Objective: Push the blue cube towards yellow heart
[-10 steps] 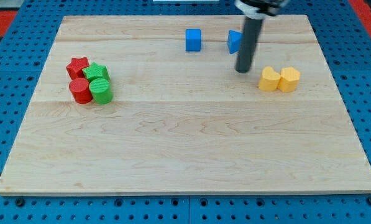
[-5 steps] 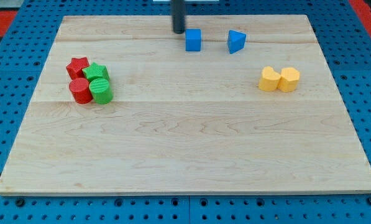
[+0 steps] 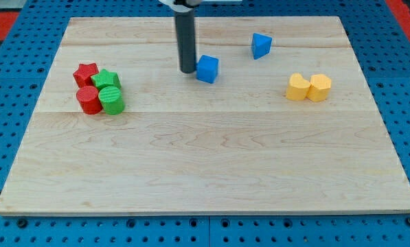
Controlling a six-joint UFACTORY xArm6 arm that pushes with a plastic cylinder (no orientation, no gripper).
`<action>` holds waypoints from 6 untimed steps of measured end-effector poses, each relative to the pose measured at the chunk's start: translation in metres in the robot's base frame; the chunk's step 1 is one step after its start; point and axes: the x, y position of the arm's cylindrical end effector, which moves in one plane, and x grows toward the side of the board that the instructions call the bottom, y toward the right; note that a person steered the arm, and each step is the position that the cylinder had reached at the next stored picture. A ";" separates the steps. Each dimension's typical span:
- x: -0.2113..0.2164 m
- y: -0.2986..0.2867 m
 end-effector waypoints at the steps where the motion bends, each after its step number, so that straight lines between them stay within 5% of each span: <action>1: 0.001 0.019; 3: -0.023 0.044; 6: 0.036 0.076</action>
